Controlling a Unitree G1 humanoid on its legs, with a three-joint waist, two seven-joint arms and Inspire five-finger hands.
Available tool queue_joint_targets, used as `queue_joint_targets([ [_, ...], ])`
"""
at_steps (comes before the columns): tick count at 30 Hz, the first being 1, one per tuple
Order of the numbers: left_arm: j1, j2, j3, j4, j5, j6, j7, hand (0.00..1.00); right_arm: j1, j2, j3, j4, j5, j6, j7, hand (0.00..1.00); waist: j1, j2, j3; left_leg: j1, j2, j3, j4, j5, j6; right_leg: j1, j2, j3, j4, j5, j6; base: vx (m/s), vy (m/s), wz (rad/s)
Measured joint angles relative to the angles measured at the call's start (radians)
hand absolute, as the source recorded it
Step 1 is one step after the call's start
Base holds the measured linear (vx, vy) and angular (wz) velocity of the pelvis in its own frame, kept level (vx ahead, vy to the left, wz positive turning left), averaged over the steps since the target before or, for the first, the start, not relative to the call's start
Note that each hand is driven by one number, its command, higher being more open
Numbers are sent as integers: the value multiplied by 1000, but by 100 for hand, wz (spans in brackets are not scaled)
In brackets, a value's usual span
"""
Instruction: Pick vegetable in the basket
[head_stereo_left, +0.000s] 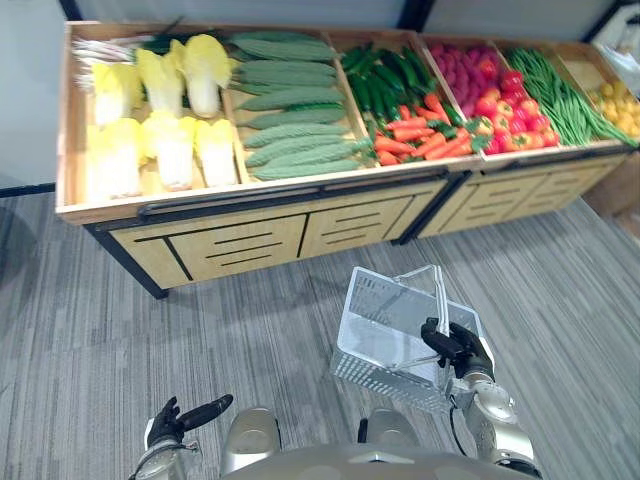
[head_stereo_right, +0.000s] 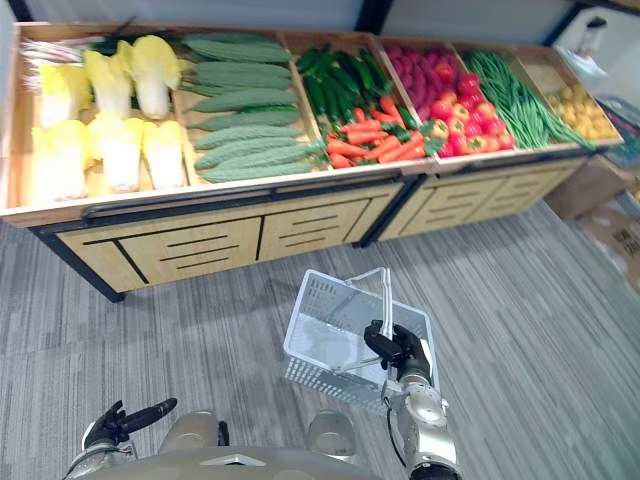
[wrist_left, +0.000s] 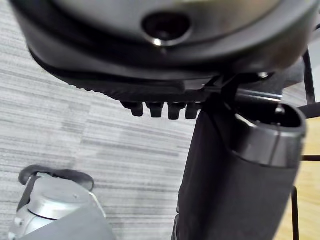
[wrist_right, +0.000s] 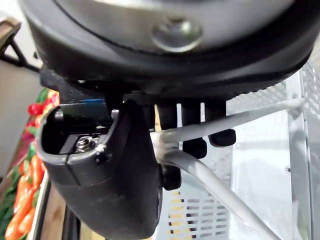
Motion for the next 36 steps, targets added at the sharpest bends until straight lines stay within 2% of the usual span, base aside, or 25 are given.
queue_joint_targets([
  [2,0,15,1,2,0,1,-1,100,0,2,0,-11,1,0,2,0,-6,1,0,47,-5,-33,-48,0,0,-57,32,-6,-12,-51,-3,242,-46,51],
  [4,-4,24,1,4,1,1,-1,100,1,2,-1,-34,2,0,2,0,-14,4,1,77,-5,-53,-81,-1,-2,-104,58,-6,-124,-62,-17,281,-111,36],
  [6,-18,30,-1,21,1,1,0,100,-3,1,-11,-48,4,-1,2,0,-15,19,11,102,11,-73,-106,-9,-21,-144,94,10,-304,-54,-13,246,-164,31],
  [7,-25,34,-1,31,2,2,0,100,-2,1,-21,-47,9,-1,0,0,-19,30,18,126,29,-90,-116,-15,-50,-143,118,20,-446,-31,8,246,-186,38],
  [8,-22,42,-1,33,2,2,0,100,0,1,-23,-48,12,-2,-1,0,-18,23,13,148,32,-95,-135,-17,-86,-138,128,19,-538,22,6,404,-334,58],
  [9,-21,59,0,44,3,5,-1,100,8,0,-24,-54,11,-2,-4,0,-24,-5,-3,179,23,-118,-154,-40,-136,-138,120,21,-598,200,-27,356,-317,51],
  [10,-28,56,2,52,4,5,-1,100,8,-9,-26,-51,12,-2,-5,0,-25,-9,-9,193,32,-131,-156,-52,-153,-143,119,21,-561,208,-22,484,-419,56],
  [11,-41,36,-1,57,4,8,-7,100,-6,-23,-30,-46,11,-2,-9,0,-29,44,-23,207,85,-136,-179,-45,-175,-158,160,-20,-509,159,-50,268,-226,29],
  [12,-42,33,-1,57,4,7,-7,100,-9,-26,-29,-47,12,-2,-7,0,-29,51,-28,208,93,-134,-188,-41,-179,-163,166,-23,-505,148,-53,353,-275,7],
  [14,-70,14,0,57,4,6,-6,100,-55,-32,-27,-44,10,-2,-3,0,-46,77,-32,217,128,-129,-233,1,-211,-208,194,-43,-433,92,-94,315,-274,-11],
  [17,-107,-8,-1,48,1,4,-6,100,-50,-34,-27,-44,7,-2,-4,0,-60,75,-34,206,138,-139,-197,72,-214,-190,203,-55,-427,53,-116,259,-271,4],
  [19,-111,-21,-10,41,0,-1,-6,100,-33,-34,-27,-44,9,-1,-5,0,-76,74,-36,169,145,-141,-95,115,-198,-152,211,-64,-451,33,-120,167,-204,6],
  [20,-108,-24,-24,41,0,-1,-7,100,-20,-34,-27,-44,9,-1,-6,0,-74,71,-38,129,151,-144,20,159,-192,-121,224,-62,-471,22,-123,145,-195,-23],
  [21,-104,-30,-24,41,0,0,-7,100,-3,-34,-28,-46,9,-1,-8,0,-72,69,-39,82,160,-146,148,237,-184,-82,241,-50,-496,19,-129,159,-192,-32],
  [22,-102,-32,-24,41,0,0,-6,100,7,-34,-28,-46,9,-1,-8,0,-67,66,-40,61,163,-149,205,289,-183,-62,250,-40,-508,19,-136,185,-161,-36],
  [23,-81,-34,-27,41,0,0,-6,100,20,-34,-28,-47,9,1,-12,0,-63,59,-41,20,170,-165,322,311,-185,-18,258,-27,-530,14,-149,158,-107,-30],
  [25,-69,-37,-42,41,0,1,-6,100,34,-35,-34,-56,8,0,-19,0,-65,53,-39,-51,188,-142,425,215,-168,27,269,-14,-550,6,-165,183,-97,-25],
  [27,-54,-38,-42,41,-2,1,-6,100,40,-34,-34,-64,12,0,-33,0,-63,31,-31,-84,217,-74,375,147,-145,79,266,2,-561,0,-174,208,-33,-30],
  [29,-39,-37,-43,41,-5,2,-6,100,42,-35,-34,-64,1,0,-34,0,-58,12,-37,-102,199,-38,205,113,-133,107,251,27,-583,-1,-171,146,72,-31],
  [30,-40,-37,-42,40,-5,2,-6,100,44,-36,-39,-64,0,0,-35,0,-58,4,-34,-108,180,-26,84,113,-142,114,233,36,-582,-5,-158,111,161,-9],
  [31,-40,-38,-43,40,-5,2,-7,100,47,-36,-46,-63,0,0,-35,0,-60,4,-34,-109,172,-25,24,116,-146,117,226,38,-579,-9,-150,110,239,-5],
  [33,-33,-39,-42,40,-5,2,-7,100,62,-38,-69,-61,2,0,-40,0,-65,15,-38,-98,157,-27,-132,172,-153,116,211,48,-555,-32,-112,64,257,-6],
  [34,-25,-41,-39,40,-6,2,-6,100,78,-45,-86,-59,4,0,-40,0,-66,38,-46,-82,159,-34,-190,268,-190,108,214,57,-526,-57,-86,52,295,-26],
  [35,-12,-28,-17,41,-5,2,2,100,92,-26,-88,-39,5,2,-38,0,-66,19,-56,-57,120,-2,-206,251,-176,117,176,79,-526,-67,-62,66,329,-21],
  [36,-11,-25,-9,40,-6,2,7,100,100,-23,-88,-39,6,2,-35,0,-71,13,-60,-48,106,1,-218,249,-170,127,163,80,-542,-61,-53,68,253,-15],
])
